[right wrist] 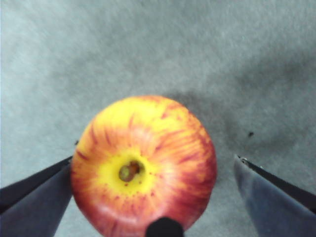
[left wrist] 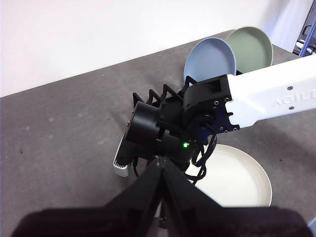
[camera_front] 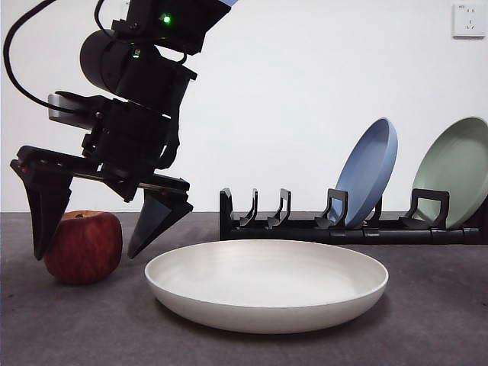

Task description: Take the yellow plate from the plate rack,put the plate on the table,take the apple from the table,put the apple in the plate

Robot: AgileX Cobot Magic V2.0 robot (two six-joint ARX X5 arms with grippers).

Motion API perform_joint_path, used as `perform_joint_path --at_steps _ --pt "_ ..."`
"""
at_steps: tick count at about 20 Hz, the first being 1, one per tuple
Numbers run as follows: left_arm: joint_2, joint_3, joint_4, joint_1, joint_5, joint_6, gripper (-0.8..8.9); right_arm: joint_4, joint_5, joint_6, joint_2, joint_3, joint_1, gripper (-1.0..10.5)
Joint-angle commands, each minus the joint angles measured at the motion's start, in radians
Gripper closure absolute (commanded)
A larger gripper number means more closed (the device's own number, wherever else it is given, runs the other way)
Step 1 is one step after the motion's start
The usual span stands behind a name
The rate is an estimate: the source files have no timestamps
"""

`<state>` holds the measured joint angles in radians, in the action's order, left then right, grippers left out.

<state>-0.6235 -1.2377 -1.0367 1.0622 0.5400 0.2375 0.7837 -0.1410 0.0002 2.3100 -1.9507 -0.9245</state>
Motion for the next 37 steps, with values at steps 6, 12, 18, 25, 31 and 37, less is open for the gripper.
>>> perform_joint_path --at_steps 6,12,18,25,31,37 --pt "0.004 0.003 0.002 -0.001 -0.001 0.010 8.21 -0.010 0.010 0.053 0.018 -0.002 -0.012 6.6" --pt "0.004 0.003 -0.014 -0.001 -0.001 0.013 8.21 -0.004 0.011 0.056 0.015 -0.003 -0.012 9.6" --pt "0.004 0.003 -0.017 -0.001 -0.001 0.014 8.21 -0.013 0.040 0.048 -0.115 -0.003 -0.004 9.6" --pt "0.004 0.003 -0.019 -0.001 -0.001 0.014 8.21 0.183 0.081 -0.038 -0.357 -0.002 0.098 9.6" --pt "0.004 0.003 -0.021 -0.001 0.000 0.013 8.21 0.285 0.078 -0.072 -0.502 0.064 0.192 9.6" --pt "0.004 0.003 -0.022 -0.001 0.000 0.013 8.21 0.047 0.063 -0.035 -0.619 0.460 0.198 9.6"
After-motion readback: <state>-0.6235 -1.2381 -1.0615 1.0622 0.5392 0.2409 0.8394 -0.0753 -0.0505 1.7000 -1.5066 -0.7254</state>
